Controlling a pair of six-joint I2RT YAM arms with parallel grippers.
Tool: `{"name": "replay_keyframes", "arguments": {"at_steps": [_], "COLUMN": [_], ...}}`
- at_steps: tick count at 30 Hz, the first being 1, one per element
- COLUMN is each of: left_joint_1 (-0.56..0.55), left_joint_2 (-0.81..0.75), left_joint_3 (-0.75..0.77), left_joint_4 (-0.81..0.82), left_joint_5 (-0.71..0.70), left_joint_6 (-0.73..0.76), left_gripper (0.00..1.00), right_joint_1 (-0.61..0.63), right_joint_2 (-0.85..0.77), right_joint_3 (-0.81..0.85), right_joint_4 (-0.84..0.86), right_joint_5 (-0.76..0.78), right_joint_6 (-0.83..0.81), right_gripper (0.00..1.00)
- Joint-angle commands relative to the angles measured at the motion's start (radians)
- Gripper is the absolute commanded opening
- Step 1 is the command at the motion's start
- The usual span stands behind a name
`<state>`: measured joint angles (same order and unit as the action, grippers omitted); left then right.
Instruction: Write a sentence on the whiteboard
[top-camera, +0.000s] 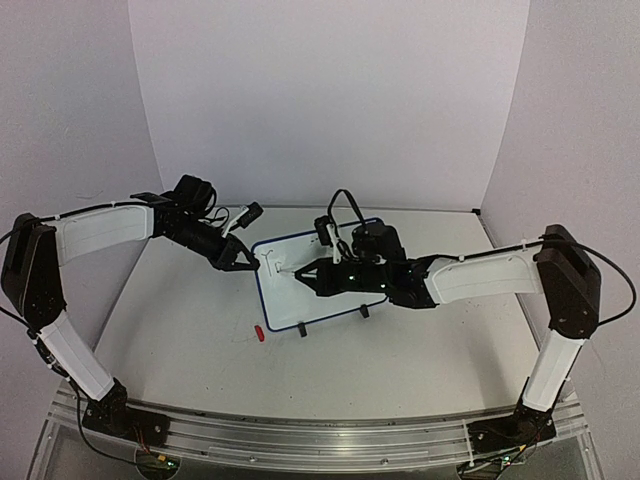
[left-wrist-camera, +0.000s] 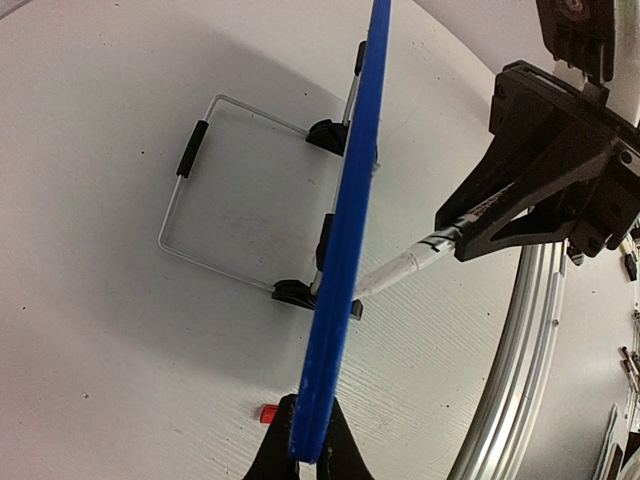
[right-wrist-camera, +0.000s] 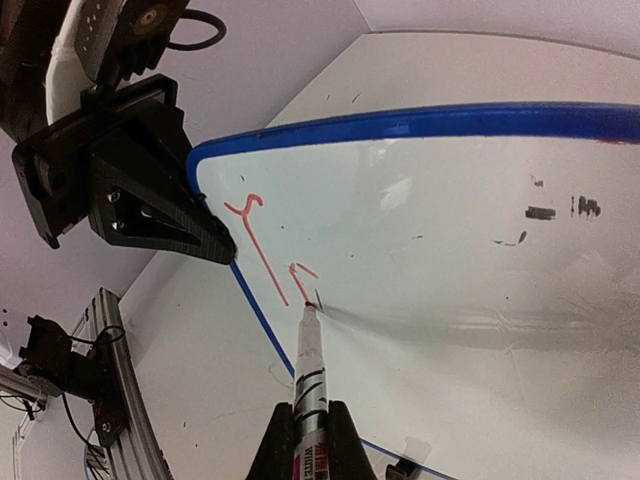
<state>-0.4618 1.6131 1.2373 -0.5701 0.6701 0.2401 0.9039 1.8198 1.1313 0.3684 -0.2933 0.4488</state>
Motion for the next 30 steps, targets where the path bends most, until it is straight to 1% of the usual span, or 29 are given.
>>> {"name": "replay_keyframes", "arguments": {"at_steps": [1, 8, 16, 21, 30], "left_joint_1": [0.005, 0.005, 0.005, 0.005, 0.005], "left_joint_2": [0.008, 0.009, 0.008, 0.010, 0.011], "left_joint_3": [0.024, 0.024, 0.025, 0.025, 0.025], "left_joint_4": [-0.016, -0.015, -0.016, -0.016, -0.016], "left_joint_5": [-0.071, -0.072, -0.070, -0.071, -0.072], "left_joint_6": [0.031, 0.032, 0.033, 0.033, 0.034], "left_gripper": [0.00, 0.00, 0.00, 0.00, 0.00], "right_joint_1": [-0.005, -0.005, -0.005, -0.005, -0.019], "right_joint_2": [-0.031, -0.056, -0.065, -0.066, -0.163], "right_joint_3": [0.007, 0.015, 0.036, 0.040, -0.041], "right_joint_4": [0.010, 0.005, 0.003, 0.001, 0.012], "right_joint_5": [0.046, 0.082, 0.081, 0.047, -0.015], "right_joint_6": [-0.011, -0.025, -0.034, -0.039, -0.031], "right_gripper": [0.00, 0.00, 0.00, 0.00, 0.00]}}
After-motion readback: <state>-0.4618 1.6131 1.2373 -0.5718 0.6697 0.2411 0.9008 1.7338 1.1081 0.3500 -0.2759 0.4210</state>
